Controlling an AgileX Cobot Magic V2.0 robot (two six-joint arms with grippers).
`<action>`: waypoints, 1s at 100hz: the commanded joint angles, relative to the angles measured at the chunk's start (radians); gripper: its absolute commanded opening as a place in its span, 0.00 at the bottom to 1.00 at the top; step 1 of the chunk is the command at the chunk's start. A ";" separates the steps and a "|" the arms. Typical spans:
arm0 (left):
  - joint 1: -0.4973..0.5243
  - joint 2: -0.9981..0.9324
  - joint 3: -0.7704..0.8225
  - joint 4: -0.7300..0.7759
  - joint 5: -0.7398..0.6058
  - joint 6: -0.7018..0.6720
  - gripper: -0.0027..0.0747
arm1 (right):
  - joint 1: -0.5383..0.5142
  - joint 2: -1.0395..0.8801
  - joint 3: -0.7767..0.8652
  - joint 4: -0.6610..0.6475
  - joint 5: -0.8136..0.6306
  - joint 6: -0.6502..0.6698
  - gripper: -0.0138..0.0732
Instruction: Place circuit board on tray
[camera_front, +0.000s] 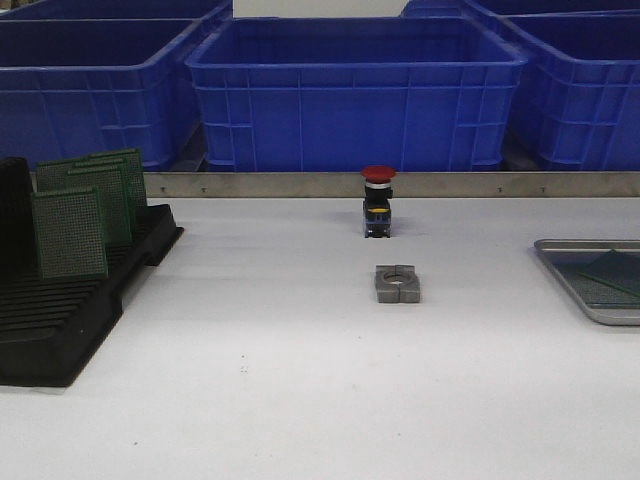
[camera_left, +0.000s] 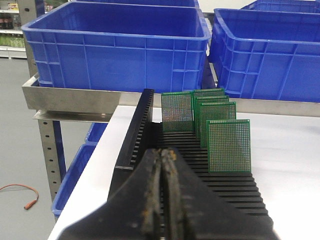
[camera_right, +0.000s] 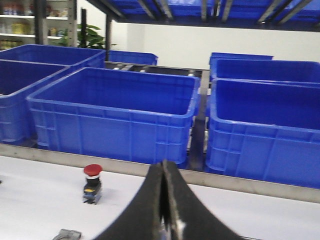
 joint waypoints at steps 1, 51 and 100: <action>0.004 -0.032 0.048 -0.008 -0.077 -0.011 0.01 | -0.034 0.010 -0.011 -0.212 -0.043 0.190 0.04; 0.004 -0.032 0.048 -0.008 -0.077 -0.011 0.01 | -0.303 -0.166 0.187 -1.384 -0.003 1.400 0.04; 0.004 -0.032 0.048 -0.008 -0.077 -0.011 0.01 | -0.299 -0.217 0.208 -1.389 0.096 1.397 0.04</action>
